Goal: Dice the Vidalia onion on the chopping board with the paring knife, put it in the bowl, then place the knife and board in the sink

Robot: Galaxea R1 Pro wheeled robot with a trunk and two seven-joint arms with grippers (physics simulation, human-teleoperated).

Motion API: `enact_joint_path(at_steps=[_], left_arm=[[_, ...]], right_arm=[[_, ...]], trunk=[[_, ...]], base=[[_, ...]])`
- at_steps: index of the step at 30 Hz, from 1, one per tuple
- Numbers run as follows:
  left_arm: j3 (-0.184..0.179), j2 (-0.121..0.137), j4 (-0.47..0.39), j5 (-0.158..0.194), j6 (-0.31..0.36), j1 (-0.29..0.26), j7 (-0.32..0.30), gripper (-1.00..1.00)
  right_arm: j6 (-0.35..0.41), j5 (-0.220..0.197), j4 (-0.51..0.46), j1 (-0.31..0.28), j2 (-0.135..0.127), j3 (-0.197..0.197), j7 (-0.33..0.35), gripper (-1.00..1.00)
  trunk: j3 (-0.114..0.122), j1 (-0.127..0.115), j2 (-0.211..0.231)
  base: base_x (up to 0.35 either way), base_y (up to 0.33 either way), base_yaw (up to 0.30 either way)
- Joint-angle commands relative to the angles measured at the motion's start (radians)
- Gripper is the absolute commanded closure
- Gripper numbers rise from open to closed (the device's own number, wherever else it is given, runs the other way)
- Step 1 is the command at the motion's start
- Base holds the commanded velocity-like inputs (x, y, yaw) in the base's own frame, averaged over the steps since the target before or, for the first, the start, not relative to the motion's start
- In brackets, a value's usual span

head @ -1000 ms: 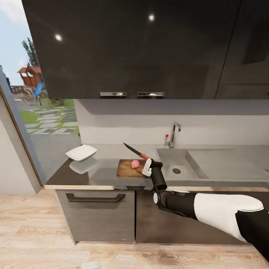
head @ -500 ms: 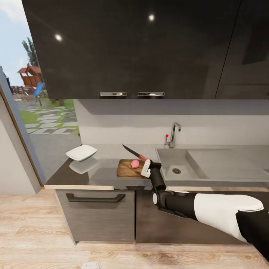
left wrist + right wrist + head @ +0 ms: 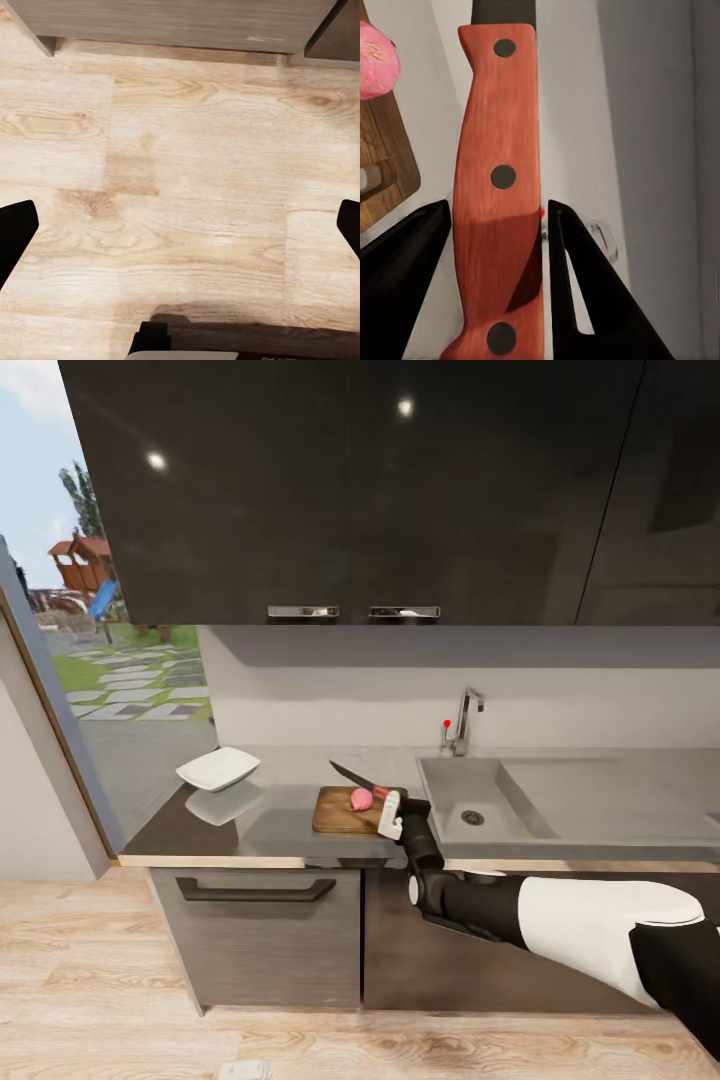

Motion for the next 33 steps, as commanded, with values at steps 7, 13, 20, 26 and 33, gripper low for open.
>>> enact_joint_path(at_steps=[7,13,20,26,33], left_arm=[[-0.004,-0.001,0.005,0.008,-0.008,-0.002,0.001,-1.00],[-0.004,-0.001,0.005,0.008,-0.008,-0.002,0.001,-1.00],[-0.004,-0.001,0.005,0.008,-0.008,-0.002,0.001,-1.00],[-0.004,-0.001,0.005,0.008,-0.008,-0.002,0.001,-1.00],[-0.004,-0.001,0.005,0.008,-0.008,-0.002,0.001,-1.00]], right_arm=[[0.050,-0.005,-0.002,-0.002,-0.001,0.002,-0.007,1.00],[0.052,-0.005,0.004,-0.002,-0.003,-0.001,-0.006,1.00],[0.052,-0.008,0.011,-0.002,-0.003,0.002,0.015,1.00],[0.052,-0.007,0.019,-0.002,-0.003,0.004,0.073,1.00],[0.052,-0.007,0.019,-0.002,-0.002,0.005,0.075,1.00]], trunk=[[-0.002,0.000,-0.002],[-0.002,0.000,-0.002],[-0.002,0.000,-0.002],[-0.002,0.000,-0.002],[-0.002,0.000,-0.002]], base=[[0.000,0.000,0.000],[0.000,0.000,0.000],[0.000,0.000,0.000],[0.000,0.000,0.000],[0.000,0.000,0.000]])
